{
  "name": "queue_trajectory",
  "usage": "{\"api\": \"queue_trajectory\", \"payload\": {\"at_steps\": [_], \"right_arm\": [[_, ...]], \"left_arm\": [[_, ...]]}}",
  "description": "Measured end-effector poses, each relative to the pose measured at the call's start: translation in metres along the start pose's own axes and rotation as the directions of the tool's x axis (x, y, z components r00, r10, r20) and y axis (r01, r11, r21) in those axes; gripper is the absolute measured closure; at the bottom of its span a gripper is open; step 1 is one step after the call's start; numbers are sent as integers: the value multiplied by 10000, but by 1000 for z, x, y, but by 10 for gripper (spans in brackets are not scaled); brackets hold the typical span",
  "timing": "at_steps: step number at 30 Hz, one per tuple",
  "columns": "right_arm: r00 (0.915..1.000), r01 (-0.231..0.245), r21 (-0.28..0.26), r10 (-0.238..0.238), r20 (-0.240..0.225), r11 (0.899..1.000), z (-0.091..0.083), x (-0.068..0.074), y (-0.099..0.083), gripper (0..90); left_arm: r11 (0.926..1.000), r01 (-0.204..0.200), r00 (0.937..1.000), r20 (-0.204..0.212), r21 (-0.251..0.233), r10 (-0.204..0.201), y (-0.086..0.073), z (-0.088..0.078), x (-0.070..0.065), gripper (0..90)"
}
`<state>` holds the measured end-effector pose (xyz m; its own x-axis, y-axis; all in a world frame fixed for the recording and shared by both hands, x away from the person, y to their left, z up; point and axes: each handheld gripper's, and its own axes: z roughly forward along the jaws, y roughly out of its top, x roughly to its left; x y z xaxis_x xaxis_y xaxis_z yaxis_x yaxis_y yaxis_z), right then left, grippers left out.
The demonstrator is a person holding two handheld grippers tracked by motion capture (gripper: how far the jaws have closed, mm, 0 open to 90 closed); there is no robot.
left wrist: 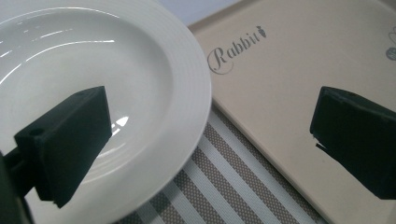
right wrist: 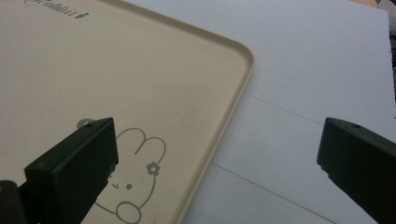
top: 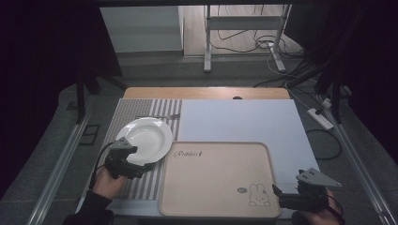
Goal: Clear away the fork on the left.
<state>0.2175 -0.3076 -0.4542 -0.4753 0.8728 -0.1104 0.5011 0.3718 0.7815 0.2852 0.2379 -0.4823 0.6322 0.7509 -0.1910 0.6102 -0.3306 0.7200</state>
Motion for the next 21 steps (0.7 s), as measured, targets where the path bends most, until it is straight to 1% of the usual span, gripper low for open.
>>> {"api": "queue_trajectory", "payload": {"at_steps": [5,9,11,13,14,17,18,21], "right_arm": [[10000,4,8,-4,0,10000,0,0,0,0],[10000,7,19,-7,5,10000,0,0,0,0],[10000,7,22,-7,6,10000,0,0,0,0],[10000,8,28,-8,0,10000,0,0,0,0],[10000,7,29,-7,0,10000,0,0,0,0],[10000,-1,30,1,-3,10000,0,0,0,0],[10000,-1,30,1,-3,10000,0,0,0,0],[10000,2,32,-2,-5,10000,0,0,0,0]], "left_arm": [[9998,9,9999,-106,183,-7,9,9,7,0],[9996,190,9998,12,219,-190,15,16,14,0],[9995,236,9997,2,230,-236,17,19,16,0],[9992,238,9997,-96,315,-235,21,24,20,0],[9992,238,9997,-96,315,-235,21,24,20,0],[9986,197,9997,-184,498,-188,28,32,27,0],[9986,197,9997,-184,498,-188,28,32,27,0],[9980,201,9996,-228,598,-187,34,40,34,0]]}}
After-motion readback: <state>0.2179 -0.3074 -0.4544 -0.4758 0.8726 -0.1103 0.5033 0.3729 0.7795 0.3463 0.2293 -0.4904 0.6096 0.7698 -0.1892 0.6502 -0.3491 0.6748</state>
